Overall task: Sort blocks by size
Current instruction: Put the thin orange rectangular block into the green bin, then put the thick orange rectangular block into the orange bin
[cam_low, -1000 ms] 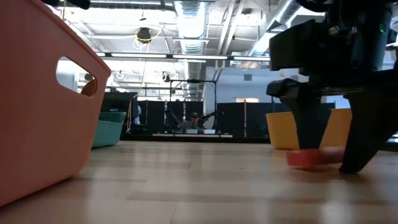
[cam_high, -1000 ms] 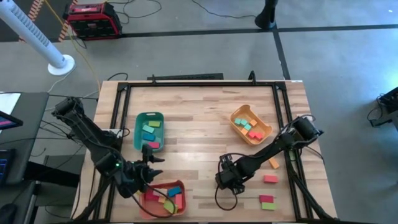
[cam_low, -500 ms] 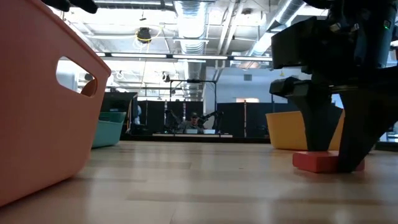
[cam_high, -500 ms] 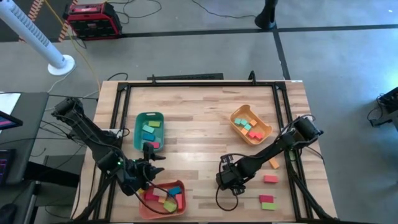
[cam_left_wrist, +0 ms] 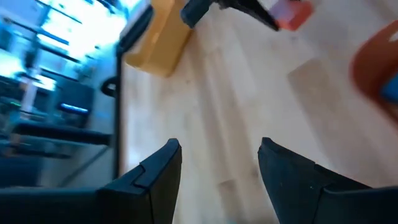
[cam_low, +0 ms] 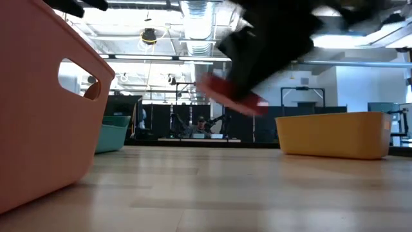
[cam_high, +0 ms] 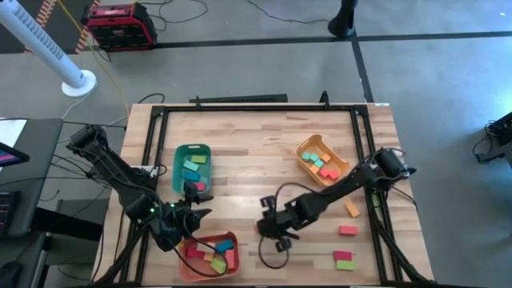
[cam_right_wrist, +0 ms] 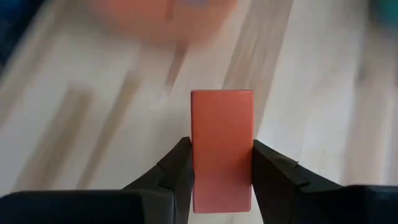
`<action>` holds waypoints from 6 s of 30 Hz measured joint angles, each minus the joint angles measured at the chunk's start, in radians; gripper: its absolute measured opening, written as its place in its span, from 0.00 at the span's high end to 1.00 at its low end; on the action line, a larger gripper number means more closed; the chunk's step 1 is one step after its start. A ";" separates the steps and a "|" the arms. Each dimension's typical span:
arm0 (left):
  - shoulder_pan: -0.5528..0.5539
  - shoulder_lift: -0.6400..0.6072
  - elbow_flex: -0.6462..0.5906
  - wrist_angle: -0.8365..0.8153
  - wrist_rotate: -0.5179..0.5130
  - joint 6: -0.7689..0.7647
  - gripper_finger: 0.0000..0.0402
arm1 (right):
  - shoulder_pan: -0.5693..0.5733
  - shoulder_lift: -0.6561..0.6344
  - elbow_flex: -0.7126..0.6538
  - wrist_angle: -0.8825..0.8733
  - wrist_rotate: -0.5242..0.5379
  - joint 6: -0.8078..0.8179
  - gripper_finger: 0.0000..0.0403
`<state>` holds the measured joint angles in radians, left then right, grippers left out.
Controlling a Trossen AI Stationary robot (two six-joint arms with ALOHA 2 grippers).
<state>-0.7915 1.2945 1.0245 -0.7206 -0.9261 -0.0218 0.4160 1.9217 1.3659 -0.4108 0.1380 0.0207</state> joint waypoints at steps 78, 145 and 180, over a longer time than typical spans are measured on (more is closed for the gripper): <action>0.182 0.073 -0.001 0.334 0.425 0.524 0.84 | -0.273 -0.004 0.114 0.342 -0.479 0.086 0.48; 1.066 -0.442 -0.364 -0.128 1.008 -0.542 0.84 | -0.253 -0.349 -0.002 -0.258 -0.148 0.343 0.29; 1.010 -0.447 -0.456 0.172 0.869 -0.417 0.47 | 0.153 -0.348 -0.002 -0.893 -0.006 1.058 0.29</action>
<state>0.2186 0.8478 0.5682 -0.5485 -0.0568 -0.4386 0.5695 1.5738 1.3636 -1.3037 0.1324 1.0792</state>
